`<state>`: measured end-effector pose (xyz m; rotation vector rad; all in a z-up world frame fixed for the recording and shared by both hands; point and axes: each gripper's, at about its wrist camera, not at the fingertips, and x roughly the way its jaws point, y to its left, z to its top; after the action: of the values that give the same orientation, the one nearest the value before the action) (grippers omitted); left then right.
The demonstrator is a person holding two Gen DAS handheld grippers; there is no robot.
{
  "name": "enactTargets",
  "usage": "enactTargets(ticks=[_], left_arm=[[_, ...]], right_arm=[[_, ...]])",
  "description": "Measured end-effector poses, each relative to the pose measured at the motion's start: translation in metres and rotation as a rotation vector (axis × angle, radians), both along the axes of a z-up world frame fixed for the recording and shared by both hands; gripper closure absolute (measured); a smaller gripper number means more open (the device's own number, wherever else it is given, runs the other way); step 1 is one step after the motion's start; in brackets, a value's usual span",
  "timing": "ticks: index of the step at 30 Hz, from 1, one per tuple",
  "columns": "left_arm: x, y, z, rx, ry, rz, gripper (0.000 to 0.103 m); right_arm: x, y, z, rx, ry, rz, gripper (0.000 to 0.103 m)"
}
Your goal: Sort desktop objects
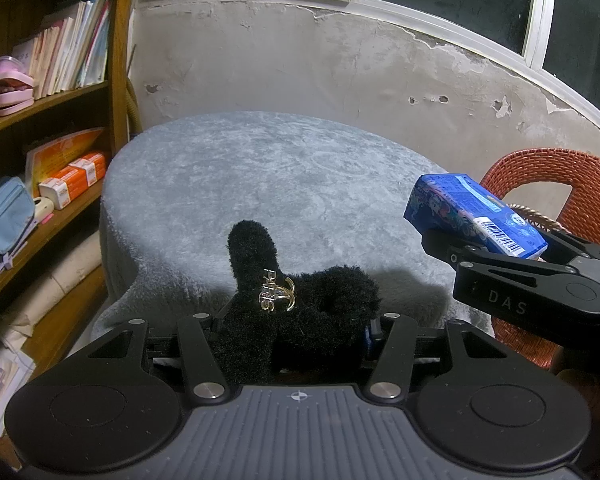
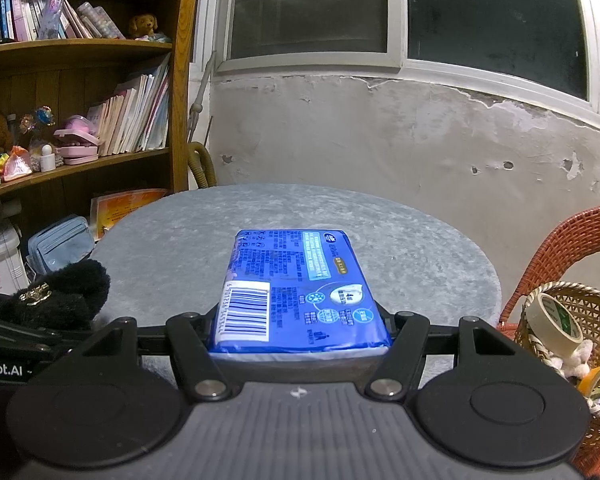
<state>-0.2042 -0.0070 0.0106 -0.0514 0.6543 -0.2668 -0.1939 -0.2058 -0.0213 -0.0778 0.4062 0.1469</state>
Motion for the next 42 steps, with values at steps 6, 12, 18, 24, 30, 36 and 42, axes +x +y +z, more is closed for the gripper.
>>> enactTargets(ticks=[6, 12, 18, 24, 30, 36, 42], left_arm=[[-0.0002, -0.0005, -0.0002, 0.000, 0.000, 0.000, 0.043], [-0.0003, -0.0004, -0.0002, 0.000, -0.001, -0.001, 0.043], [-0.0004, -0.0006, -0.0003, 0.000, 0.000, 0.000, 0.043], [-0.0002, 0.0000, -0.0005, 0.000, 0.000, 0.000, 0.043], [-0.0005, -0.0008, -0.0007, 0.000, 0.000, 0.000, 0.043], [-0.0002, 0.0000, -0.0007, 0.000, 0.000, -0.001, 0.043], [-0.0005, -0.0007, -0.0008, 0.001, 0.000, -0.001, 0.043]], right_arm=[[-0.0001, -0.0011, -0.0005, -0.002, -0.001, 0.005, 0.042], [0.0003, -0.0006, -0.0008, -0.004, -0.003, 0.010, 0.042], [0.0002, -0.0003, -0.0009, -0.004, -0.003, 0.009, 0.042], [0.0004, 0.0004, -0.0013, -0.004, -0.003, 0.010, 0.042], [0.0005, 0.0005, -0.0014, -0.004, -0.003, 0.010, 0.042], [0.0006, 0.0010, -0.0019, -0.005, -0.003, 0.011, 0.042], [0.0007, 0.0017, -0.0022, -0.005, -0.002, 0.010, 0.042]])
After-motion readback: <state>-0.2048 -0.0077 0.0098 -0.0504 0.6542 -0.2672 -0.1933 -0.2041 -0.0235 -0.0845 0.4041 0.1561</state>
